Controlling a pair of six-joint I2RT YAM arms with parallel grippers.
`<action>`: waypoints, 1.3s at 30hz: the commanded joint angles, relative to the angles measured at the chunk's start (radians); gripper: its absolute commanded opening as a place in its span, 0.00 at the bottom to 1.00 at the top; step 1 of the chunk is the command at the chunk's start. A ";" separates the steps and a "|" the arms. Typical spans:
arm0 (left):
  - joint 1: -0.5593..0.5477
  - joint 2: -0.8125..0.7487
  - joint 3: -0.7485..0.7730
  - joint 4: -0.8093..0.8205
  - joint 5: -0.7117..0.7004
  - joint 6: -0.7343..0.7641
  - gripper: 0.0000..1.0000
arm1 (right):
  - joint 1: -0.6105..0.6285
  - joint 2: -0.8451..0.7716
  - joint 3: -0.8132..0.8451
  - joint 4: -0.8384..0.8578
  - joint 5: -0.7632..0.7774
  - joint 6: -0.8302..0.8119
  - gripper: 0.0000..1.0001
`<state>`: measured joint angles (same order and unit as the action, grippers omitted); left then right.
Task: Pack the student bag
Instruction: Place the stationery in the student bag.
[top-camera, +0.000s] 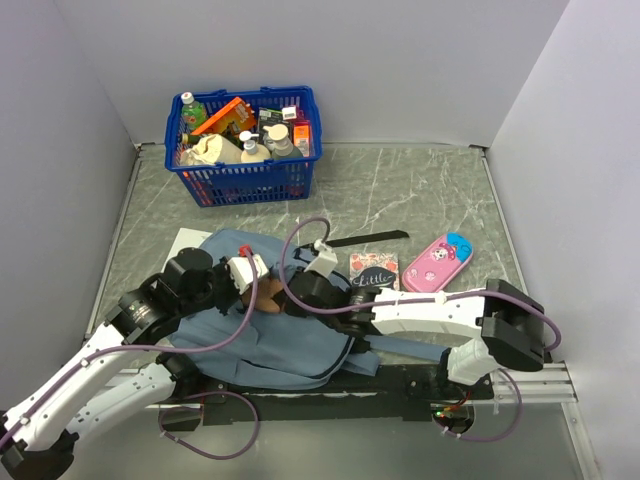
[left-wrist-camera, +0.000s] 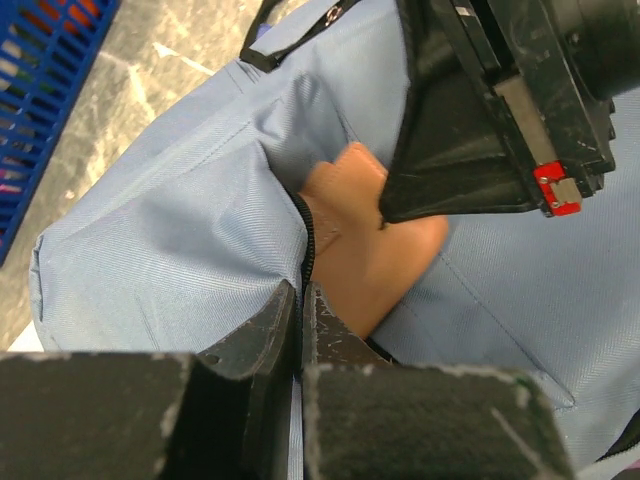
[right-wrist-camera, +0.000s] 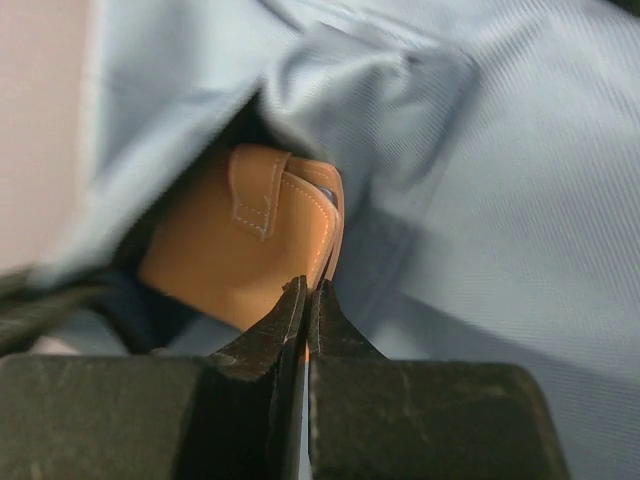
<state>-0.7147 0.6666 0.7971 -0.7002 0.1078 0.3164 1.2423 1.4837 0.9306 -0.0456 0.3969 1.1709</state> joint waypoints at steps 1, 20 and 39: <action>-0.008 -0.015 0.053 0.113 0.055 -0.011 0.01 | 0.035 -0.074 -0.087 -0.021 -0.043 0.061 0.00; -0.005 0.002 0.062 0.099 0.115 0.002 0.01 | 0.026 0.213 0.191 0.616 -0.194 -0.315 0.23; 0.000 -0.039 0.050 0.073 0.150 0.001 0.01 | 0.014 -0.145 -0.068 0.444 -0.210 -0.488 0.36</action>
<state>-0.7155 0.6209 0.8310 -0.7193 0.2008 0.3267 1.2255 1.4345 0.8917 0.2497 0.2543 0.6659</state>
